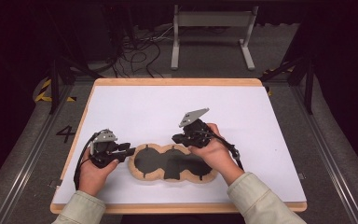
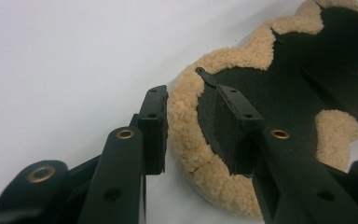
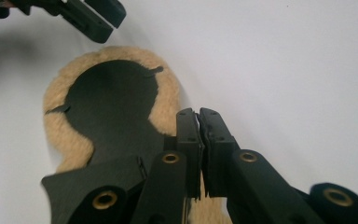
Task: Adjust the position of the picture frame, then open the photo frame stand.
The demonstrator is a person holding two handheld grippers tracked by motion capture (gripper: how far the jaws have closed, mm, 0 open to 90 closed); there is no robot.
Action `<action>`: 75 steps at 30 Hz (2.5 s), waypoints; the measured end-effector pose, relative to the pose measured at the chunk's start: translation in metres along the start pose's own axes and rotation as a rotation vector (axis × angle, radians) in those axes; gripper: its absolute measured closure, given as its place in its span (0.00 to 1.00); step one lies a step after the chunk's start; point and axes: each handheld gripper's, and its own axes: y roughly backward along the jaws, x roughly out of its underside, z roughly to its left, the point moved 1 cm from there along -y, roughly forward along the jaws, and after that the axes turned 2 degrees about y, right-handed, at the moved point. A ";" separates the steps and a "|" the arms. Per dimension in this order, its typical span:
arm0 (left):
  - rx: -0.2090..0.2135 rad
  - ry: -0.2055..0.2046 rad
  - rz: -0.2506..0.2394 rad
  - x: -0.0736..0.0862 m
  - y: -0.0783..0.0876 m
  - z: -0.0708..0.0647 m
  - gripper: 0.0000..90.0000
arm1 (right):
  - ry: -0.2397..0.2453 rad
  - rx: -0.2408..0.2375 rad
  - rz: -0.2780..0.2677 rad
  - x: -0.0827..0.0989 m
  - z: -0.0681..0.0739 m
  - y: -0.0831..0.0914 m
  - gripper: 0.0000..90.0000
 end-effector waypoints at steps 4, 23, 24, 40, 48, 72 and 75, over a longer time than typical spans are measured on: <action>-0.001 -0.008 0.000 0.000 0.000 -0.004 0.74 | -0.016 -0.002 -0.030 0.011 0.009 0.017 0.98; 0.038 -0.001 -0.026 0.002 0.002 -0.001 0.65 | 0.004 -0.051 -0.031 0.042 0.047 0.043 0.97; 0.034 -0.006 -0.034 0.002 0.002 -0.001 0.64 | 0.009 -0.052 -0.026 0.043 0.048 0.043 0.97; 0.029 0.004 -0.073 0.003 -0.001 0.003 0.57 | 0.008 -0.110 0.079 0.066 0.064 0.026 0.97; 0.030 0.036 -0.075 0.004 0.000 0.006 0.53 | 0.012 -0.137 0.133 0.072 0.070 0.012 0.98; 0.023 0.051 -0.040 0.005 0.001 0.004 0.57 | -0.065 -0.151 0.014 0.068 0.068 0.008 1.00; 0.030 0.046 -0.037 0.005 0.002 0.004 0.57 | -0.094 -0.105 -0.046 0.066 0.064 0.015 1.00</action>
